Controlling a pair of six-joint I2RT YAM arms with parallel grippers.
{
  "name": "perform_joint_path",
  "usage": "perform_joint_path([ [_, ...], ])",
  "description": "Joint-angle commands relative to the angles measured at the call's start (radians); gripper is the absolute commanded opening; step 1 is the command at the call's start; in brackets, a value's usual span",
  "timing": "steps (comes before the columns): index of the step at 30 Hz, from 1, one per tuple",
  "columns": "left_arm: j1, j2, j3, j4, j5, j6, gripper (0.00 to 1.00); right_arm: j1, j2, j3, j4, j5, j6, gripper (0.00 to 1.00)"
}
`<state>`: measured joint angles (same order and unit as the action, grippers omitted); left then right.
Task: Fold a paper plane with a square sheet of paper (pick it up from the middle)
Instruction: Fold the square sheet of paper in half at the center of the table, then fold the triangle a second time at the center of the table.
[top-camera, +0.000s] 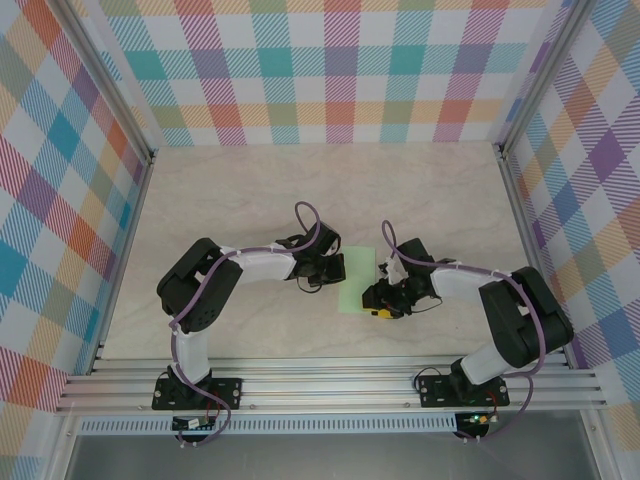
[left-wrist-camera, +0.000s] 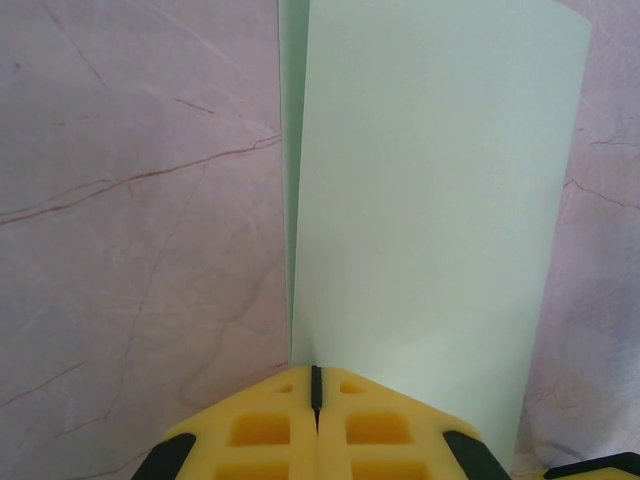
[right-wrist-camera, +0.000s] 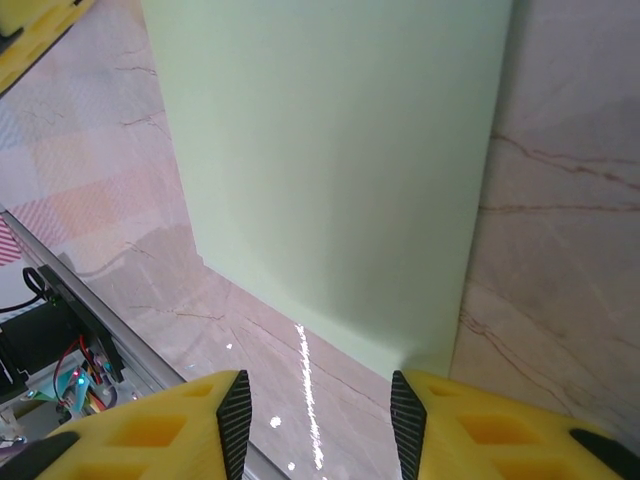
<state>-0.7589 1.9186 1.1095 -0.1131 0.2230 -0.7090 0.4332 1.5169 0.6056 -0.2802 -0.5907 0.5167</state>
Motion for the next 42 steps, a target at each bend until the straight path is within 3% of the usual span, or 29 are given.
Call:
perform_joint_path([
  [1,-0.017,-0.002,-0.032,-0.080,-0.001,0.020,0.00,0.006,-0.036,0.002,-0.054,0.056,0.008,0.44],
  [7,-0.018,-0.062,-0.032,-0.080,-0.006,0.014,0.00,0.004,-0.196,0.059,-0.158,0.236,0.021,0.49],
  [13,-0.018,-0.153,-0.030,-0.129,-0.059,0.013,0.26,0.004,-0.196,0.121,-0.248,0.408,0.052,0.54],
  [16,-0.018,-0.217,-0.052,-0.155,-0.095,0.010,0.38,0.004,-0.182,0.136,-0.231,0.394,0.083,0.68],
  [21,-0.017,-0.317,-0.136,-0.138,-0.106,-0.041,0.45,0.004,-0.126,0.195,-0.242,0.315,0.105,0.86],
  [23,-0.015,-0.356,-0.170,-0.119,-0.112,-0.069,0.46,0.004,-0.133,0.211,-0.243,0.316,0.118,1.00],
  [28,-0.011,-0.450,-0.252,-0.040,-0.136,-0.125,0.55,0.004,-0.245,0.237,-0.241,0.378,0.121,1.00],
  [33,-0.006,-0.481,-0.286,0.025,-0.165,-0.137,0.64,0.004,-0.283,0.180,-0.088,0.359,0.105,1.00],
  [37,-0.004,-0.463,-0.323,0.138,-0.167,-0.171,0.74,0.000,-0.170,0.276,-0.248,0.336,0.077,1.00],
  [39,-0.004,-0.450,-0.365,0.229,-0.164,-0.219,0.83,-0.001,-0.130,0.271,-0.209,0.259,0.087,1.00],
  [42,-0.004,-0.396,-0.363,0.268,-0.115,-0.257,0.85,0.000,-0.107,0.233,-0.143,0.222,0.123,0.98],
])
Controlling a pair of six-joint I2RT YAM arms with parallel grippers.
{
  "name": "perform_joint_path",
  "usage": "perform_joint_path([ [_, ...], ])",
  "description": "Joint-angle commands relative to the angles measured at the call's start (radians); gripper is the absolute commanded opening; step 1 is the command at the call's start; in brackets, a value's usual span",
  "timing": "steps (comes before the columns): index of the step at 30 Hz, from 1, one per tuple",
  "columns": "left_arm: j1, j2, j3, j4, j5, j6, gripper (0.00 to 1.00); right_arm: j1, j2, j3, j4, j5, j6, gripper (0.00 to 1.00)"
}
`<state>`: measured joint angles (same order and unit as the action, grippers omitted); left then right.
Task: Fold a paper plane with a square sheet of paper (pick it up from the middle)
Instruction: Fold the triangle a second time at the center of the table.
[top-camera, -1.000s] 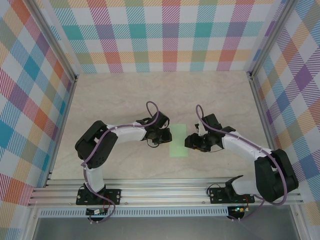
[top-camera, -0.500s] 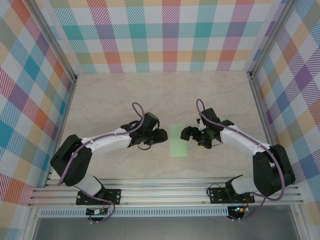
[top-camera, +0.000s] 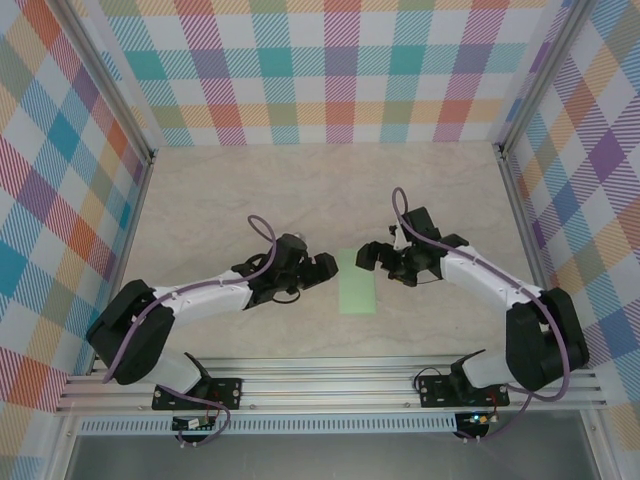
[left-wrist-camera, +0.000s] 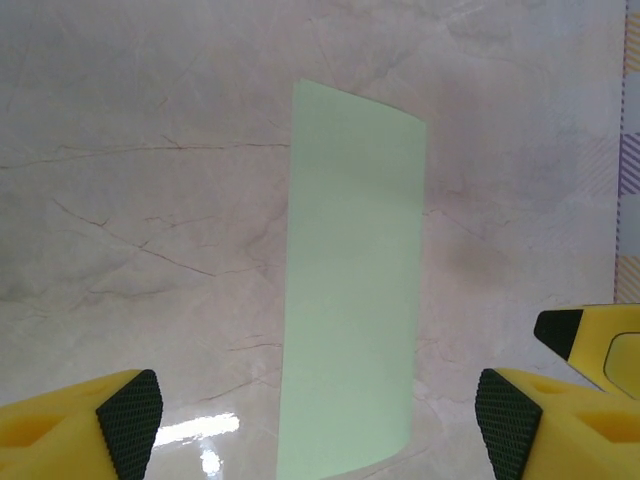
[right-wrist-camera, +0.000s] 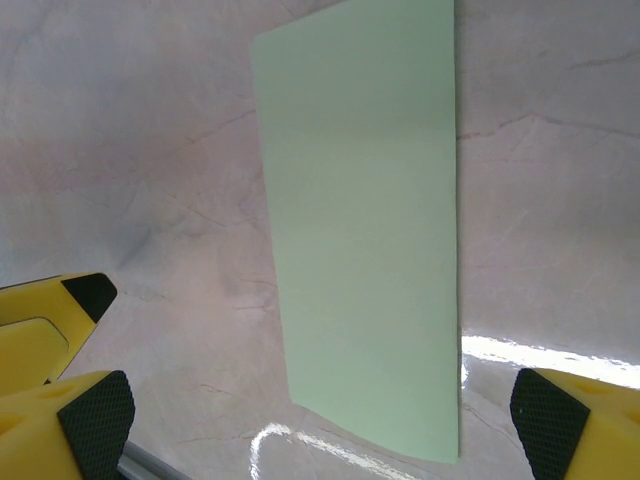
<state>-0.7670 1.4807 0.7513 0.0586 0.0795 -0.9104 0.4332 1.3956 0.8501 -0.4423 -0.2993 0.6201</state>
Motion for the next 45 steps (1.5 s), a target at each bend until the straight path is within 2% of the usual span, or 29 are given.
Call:
perform_joint_path([
  [1,0.003,0.065,0.023,0.054,0.055,-0.047,0.84,-0.001,0.031,-0.004,0.010,-0.062,0.018,0.95],
  [3,0.002,0.103,0.048,0.001,0.060,-0.067,0.80,0.000,0.067,0.009,0.007,-0.068,0.011,0.87],
  [4,0.002,0.116,0.040,0.019,0.061,-0.085,0.75,-0.002,0.092,0.017,0.015,-0.088,0.010,0.80],
  [6,0.003,0.124,0.015,0.061,0.051,-0.120,0.67,-0.002,0.123,0.021,0.035,-0.117,0.010,0.73],
  [11,0.007,0.131,0.041,0.022,0.036,-0.108,0.58,-0.006,0.204,0.054,0.037,-0.137,0.000,0.60],
  [21,0.006,0.172,0.056,0.032,0.054,-0.120,0.53,-0.014,0.288,0.081,0.019,-0.127,-0.031,0.60],
  [34,0.007,0.207,0.087,0.024,0.091,-0.103,0.51,-0.036,0.304,0.067,0.039,-0.157,-0.042,0.61],
  [45,0.006,0.226,0.098,0.020,0.112,-0.100,0.51,-0.042,0.319,0.052,0.036,-0.130,-0.050,0.61],
])
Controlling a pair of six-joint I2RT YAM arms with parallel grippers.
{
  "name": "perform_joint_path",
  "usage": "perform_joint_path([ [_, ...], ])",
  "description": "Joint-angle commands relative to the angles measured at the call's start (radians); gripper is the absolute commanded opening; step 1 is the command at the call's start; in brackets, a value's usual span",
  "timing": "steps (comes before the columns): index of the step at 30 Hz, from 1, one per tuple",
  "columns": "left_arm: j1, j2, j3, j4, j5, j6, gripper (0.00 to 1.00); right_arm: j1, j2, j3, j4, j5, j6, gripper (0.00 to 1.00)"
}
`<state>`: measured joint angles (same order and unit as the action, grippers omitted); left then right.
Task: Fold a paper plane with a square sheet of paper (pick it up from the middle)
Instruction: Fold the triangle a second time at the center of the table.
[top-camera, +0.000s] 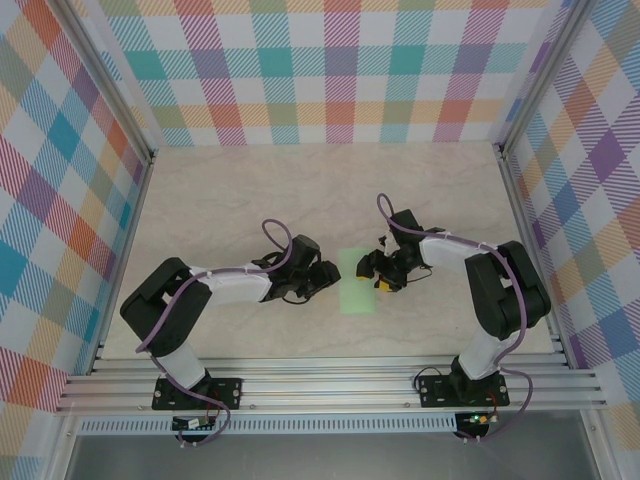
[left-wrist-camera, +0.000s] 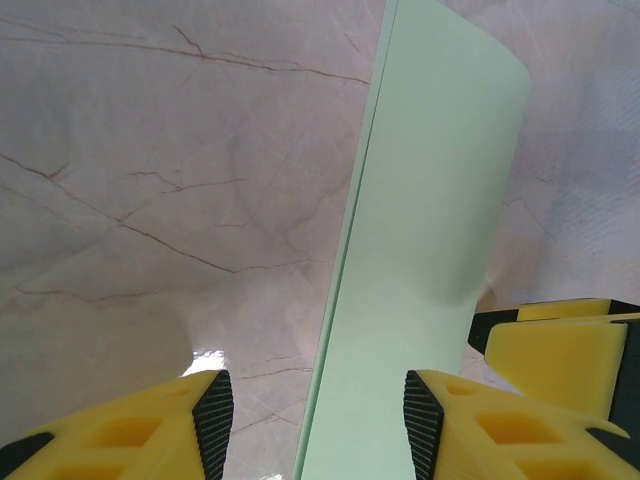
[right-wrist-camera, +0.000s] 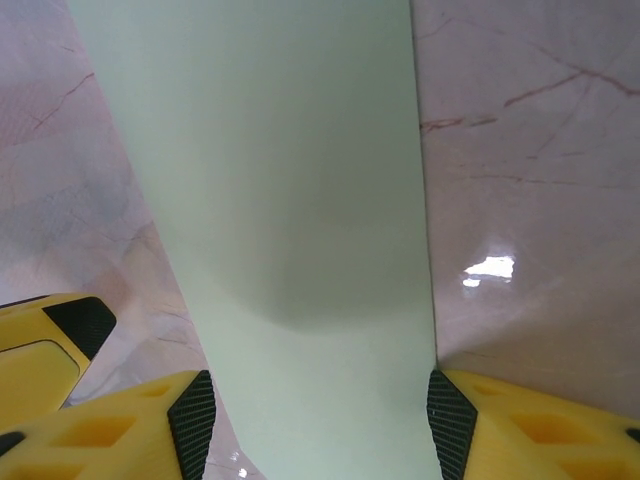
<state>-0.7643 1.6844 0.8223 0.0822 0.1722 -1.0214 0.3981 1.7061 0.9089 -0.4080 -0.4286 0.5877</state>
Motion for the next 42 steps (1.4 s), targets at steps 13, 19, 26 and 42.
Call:
perform_joint_path([
  [13,0.001,0.061,0.044,0.021,0.073,-0.008,0.48,-0.018,0.018,-0.033,0.028,-0.020,-0.011,0.60],
  [19,0.000,0.050,0.045,-0.001,0.051,-0.006,0.48,-0.018,-0.034,-0.010,-0.004,-0.021,-0.023,0.60],
  [26,-0.001,0.057,0.048,0.000,0.054,-0.006,0.48,-0.018,-0.061,-0.011,-0.006,-0.033,-0.027,0.61],
  [42,-0.001,0.063,0.054,0.000,0.067,-0.003,0.48,-0.018,0.003,-0.020,0.022,-0.039,-0.024,0.61],
])
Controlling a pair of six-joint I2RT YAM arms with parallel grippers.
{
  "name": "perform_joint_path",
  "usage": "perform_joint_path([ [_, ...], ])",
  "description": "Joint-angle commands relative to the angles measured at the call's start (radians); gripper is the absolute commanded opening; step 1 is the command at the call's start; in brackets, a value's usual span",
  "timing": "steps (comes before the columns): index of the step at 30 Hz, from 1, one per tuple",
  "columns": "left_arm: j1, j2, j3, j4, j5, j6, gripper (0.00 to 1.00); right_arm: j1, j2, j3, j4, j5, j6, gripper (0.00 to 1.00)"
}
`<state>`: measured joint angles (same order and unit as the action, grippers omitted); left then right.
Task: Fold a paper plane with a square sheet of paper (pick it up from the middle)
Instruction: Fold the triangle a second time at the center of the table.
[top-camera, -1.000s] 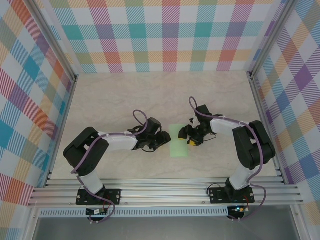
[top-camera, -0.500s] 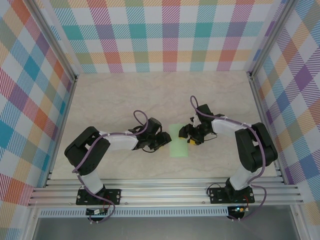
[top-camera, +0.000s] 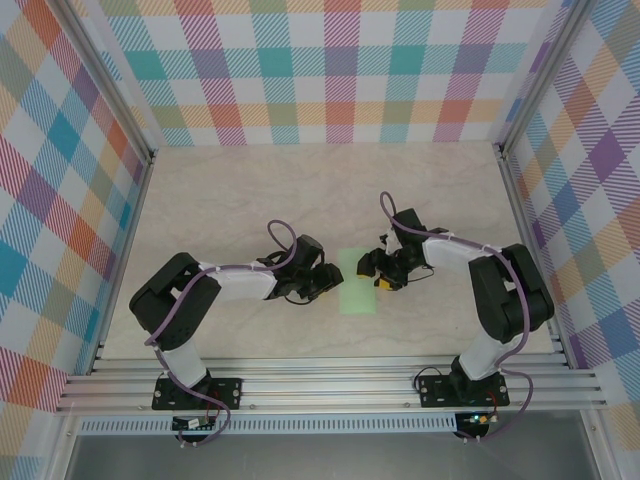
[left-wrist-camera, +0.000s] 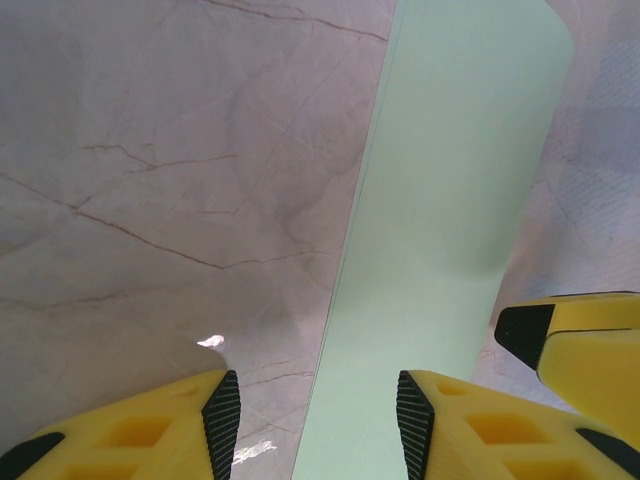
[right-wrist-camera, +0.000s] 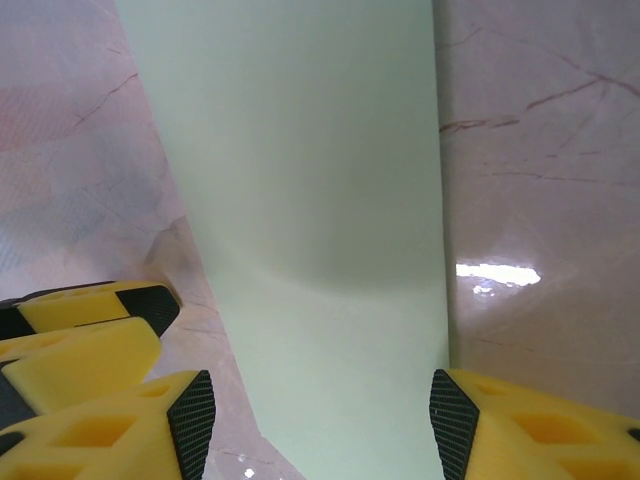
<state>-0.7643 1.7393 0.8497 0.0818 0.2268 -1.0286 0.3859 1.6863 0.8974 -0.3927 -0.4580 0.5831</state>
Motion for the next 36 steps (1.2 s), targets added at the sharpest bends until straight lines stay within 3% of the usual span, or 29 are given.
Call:
perform_joint_path([
  [1,0.000,0.008,0.027,0.002,0.013,0.004,0.48,-0.006,0.024,-0.013,0.009,-0.009,-0.019,0.61],
  [17,-0.003,0.012,0.029,0.001,0.019,0.005,0.47,-0.007,0.036,-0.028,0.011,0.006,-0.023,0.60],
  [25,-0.001,-0.001,0.020,-0.008,0.003,0.004,0.47,-0.007,-0.052,-0.007,-0.005,-0.009,-0.025,0.62],
  [36,-0.005,-0.001,0.021,-0.002,0.007,0.002,0.47,-0.005,0.015,-0.017,0.025,-0.031,-0.019,0.61],
])
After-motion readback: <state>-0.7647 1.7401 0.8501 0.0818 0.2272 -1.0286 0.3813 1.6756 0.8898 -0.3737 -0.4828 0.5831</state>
